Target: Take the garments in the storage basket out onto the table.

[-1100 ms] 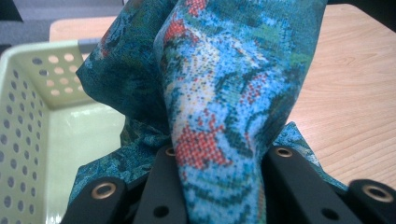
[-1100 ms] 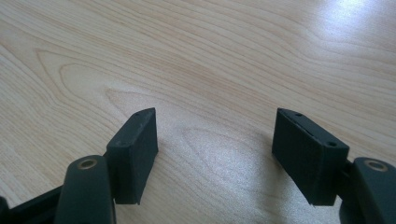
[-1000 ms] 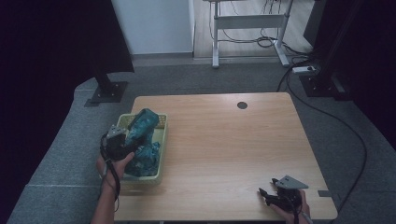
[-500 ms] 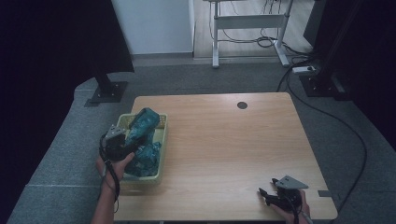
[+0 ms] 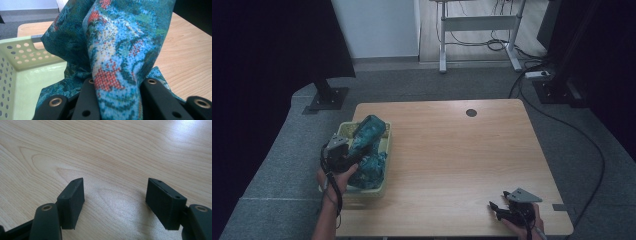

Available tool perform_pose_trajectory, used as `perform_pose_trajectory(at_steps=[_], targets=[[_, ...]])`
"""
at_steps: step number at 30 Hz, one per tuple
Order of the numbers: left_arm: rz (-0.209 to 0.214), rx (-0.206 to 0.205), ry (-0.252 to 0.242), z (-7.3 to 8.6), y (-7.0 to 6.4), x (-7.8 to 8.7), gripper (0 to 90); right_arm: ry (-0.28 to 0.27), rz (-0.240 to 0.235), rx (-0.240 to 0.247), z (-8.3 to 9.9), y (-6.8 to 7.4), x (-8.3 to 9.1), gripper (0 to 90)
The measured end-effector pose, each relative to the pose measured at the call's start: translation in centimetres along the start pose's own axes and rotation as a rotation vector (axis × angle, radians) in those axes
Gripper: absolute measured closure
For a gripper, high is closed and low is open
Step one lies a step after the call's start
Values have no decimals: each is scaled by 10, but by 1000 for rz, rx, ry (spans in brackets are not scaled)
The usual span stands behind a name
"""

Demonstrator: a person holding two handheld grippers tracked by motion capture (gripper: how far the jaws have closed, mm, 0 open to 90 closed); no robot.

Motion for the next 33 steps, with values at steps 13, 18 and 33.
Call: perform_pose_trajectory(at_steps=[13, 18, 33], targets=[[14, -15, -19, -4, -8, 2, 772, 0, 0, 0, 0, 0, 0, 308], [18, -25, -24, -6, -12, 3, 771, 0, 0, 0, 0, 0, 0, 308], [36, -49, -30, -13, -24, 1, 771, -1, 0, -1, 0, 0, 0, 308]])
Point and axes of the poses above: each handheld gripper's, and its own axes: x roughly backward along the jaws, z roughly out of its underside, y roughly to its left, the point moved 2 cm from there along -x, roughly forward along the jaws, and after that the axes turned 4 degrees about -y, right-handed, at the moved point
